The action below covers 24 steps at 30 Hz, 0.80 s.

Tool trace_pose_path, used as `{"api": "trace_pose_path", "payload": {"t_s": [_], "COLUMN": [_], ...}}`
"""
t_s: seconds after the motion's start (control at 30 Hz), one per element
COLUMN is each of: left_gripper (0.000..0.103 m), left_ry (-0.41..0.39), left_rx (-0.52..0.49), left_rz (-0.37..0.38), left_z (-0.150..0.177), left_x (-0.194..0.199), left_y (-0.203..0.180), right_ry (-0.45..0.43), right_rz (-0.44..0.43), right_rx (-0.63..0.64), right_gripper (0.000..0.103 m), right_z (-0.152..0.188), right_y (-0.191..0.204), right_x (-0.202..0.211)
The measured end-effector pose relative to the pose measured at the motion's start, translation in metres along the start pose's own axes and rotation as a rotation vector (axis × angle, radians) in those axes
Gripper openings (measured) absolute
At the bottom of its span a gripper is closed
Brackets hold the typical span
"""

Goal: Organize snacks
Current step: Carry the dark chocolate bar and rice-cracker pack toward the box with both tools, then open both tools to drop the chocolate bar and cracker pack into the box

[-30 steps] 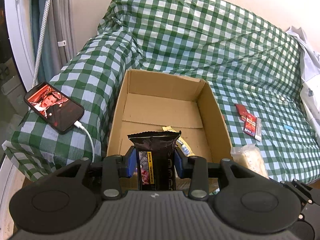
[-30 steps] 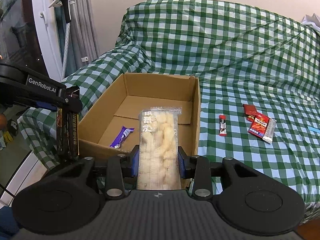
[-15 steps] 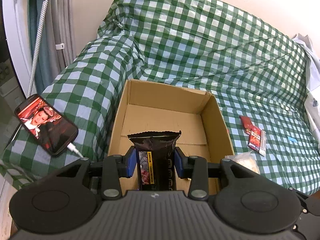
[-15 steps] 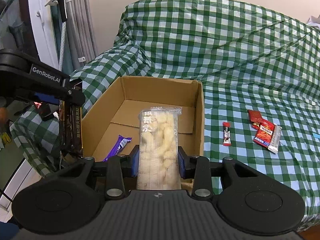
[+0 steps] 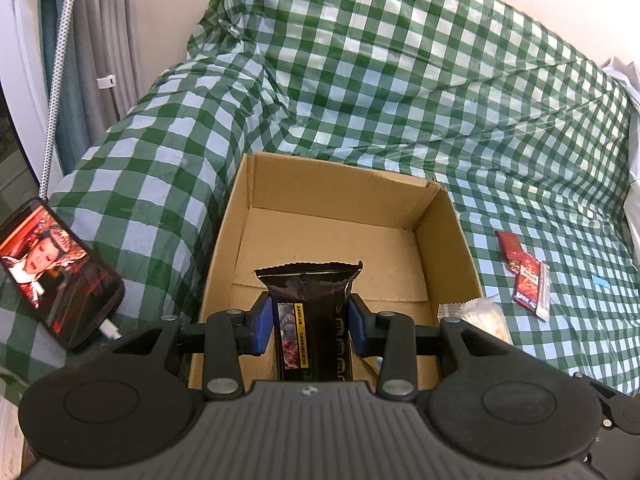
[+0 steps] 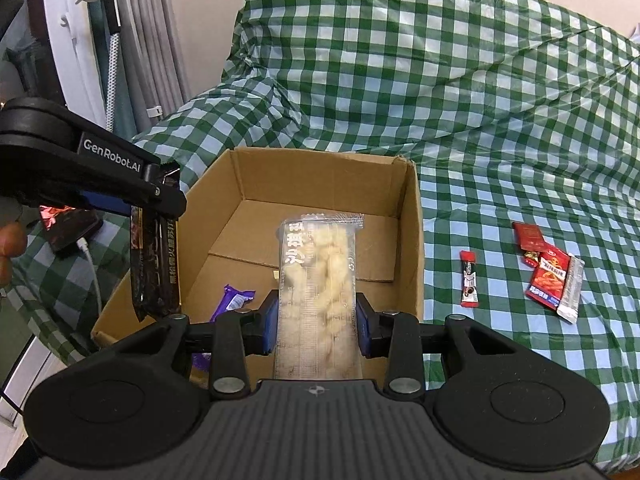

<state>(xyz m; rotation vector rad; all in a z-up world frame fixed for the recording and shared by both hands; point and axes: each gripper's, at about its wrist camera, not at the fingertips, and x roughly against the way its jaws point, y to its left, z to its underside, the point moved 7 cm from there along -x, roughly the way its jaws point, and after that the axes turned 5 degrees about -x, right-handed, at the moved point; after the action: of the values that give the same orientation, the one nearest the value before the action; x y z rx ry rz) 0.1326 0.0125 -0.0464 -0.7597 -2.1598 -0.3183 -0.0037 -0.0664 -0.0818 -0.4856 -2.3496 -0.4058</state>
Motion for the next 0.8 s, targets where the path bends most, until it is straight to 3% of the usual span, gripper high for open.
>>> {"api": "trace_pose_path", "payload": {"t_s": [0.73,0.8], "left_gripper": [0.044,0.051], "left_ry": [0.131,0.146], "left_rx": [-0.040,-0.046], "left_rz": [-0.071,-0.081], "left_z": [0.007,0.009], "left_x": [-0.089,-0.093], "left_y": [0.006,0.007], "right_ry": [0.077,0.081], "right_rz": [0.003,0.004], "right_rx": [-0.024,-0.029], "right_gripper": [0.039,0.040], "right_z": [0.000,0.000], "right_y": [-0.008,-0.009], "right_x": [-0.065,-0.067]}}
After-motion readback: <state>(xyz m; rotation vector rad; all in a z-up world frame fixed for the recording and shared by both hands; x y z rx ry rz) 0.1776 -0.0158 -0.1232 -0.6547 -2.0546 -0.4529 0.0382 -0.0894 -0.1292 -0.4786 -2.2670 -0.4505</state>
